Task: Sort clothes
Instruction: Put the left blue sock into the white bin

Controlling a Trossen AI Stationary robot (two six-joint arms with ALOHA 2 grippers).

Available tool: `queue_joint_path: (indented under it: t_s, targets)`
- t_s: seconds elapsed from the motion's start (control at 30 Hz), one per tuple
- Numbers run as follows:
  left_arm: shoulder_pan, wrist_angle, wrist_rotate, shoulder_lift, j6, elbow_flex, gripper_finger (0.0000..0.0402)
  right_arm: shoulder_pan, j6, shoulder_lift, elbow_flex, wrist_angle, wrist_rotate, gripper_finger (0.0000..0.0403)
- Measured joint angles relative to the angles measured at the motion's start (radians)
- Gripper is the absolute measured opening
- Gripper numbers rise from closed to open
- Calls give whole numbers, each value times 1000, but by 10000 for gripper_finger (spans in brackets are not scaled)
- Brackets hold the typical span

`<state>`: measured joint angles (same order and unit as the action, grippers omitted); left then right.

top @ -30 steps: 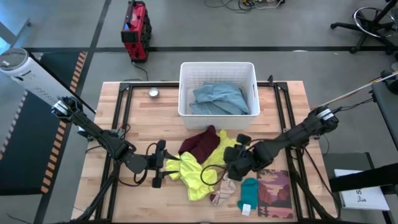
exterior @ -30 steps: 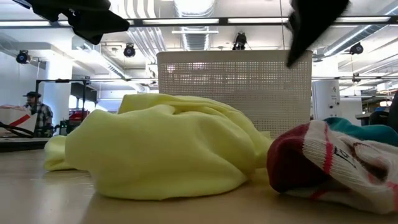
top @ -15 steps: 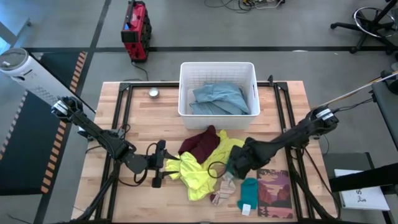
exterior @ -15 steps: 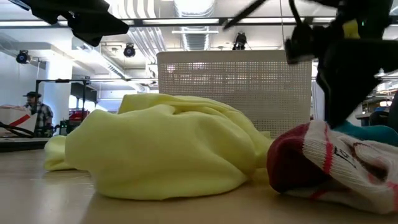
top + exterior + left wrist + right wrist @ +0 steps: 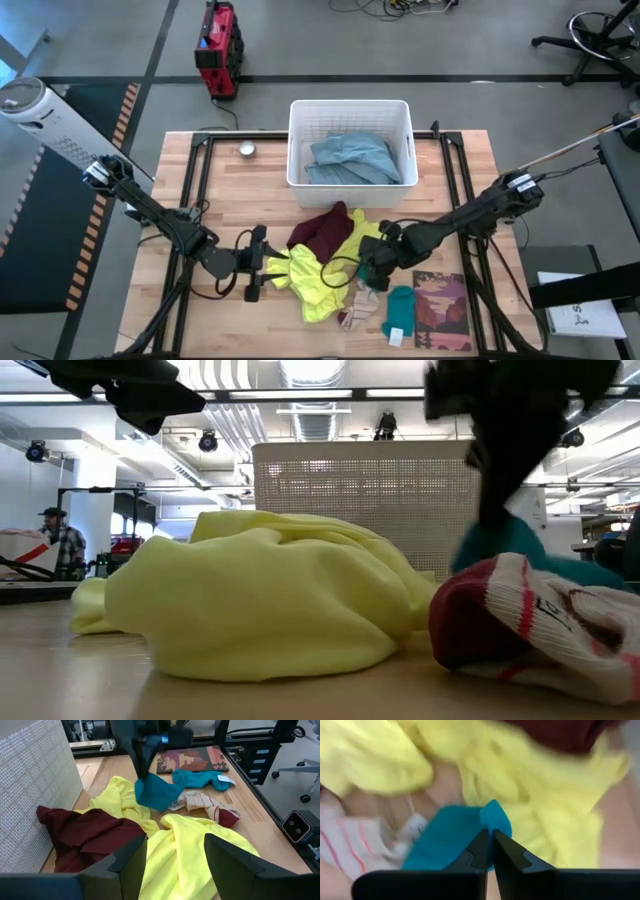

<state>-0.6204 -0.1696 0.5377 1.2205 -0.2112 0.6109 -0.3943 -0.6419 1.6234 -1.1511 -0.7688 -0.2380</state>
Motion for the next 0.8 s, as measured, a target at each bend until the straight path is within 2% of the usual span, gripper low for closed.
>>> queue_joint_path:
  t_s: [0.2, 0.37, 0.57, 0.63, 0.8]
  targets:
    - [0, 0, 4, 0, -8, 0, 178, -3, 125, -1, -246, -189, -199, 1]
    - [3, 15, 21, 0, -16, 0, 190, 7, 229, -9, -462, -297, -475, 0]
    - [29, 23, 75, 0, -18, 0, 214, 71, 439, -32, -667, -302, -782, 0]
    - [45, 23, 74, 0, -24, 0, 221, 110, 525, -33, -723, -296, -834, 0]
    - [82, 23, 74, 0, -25, 0, 228, 262, 656, -33, -798, -278, -837, 0]
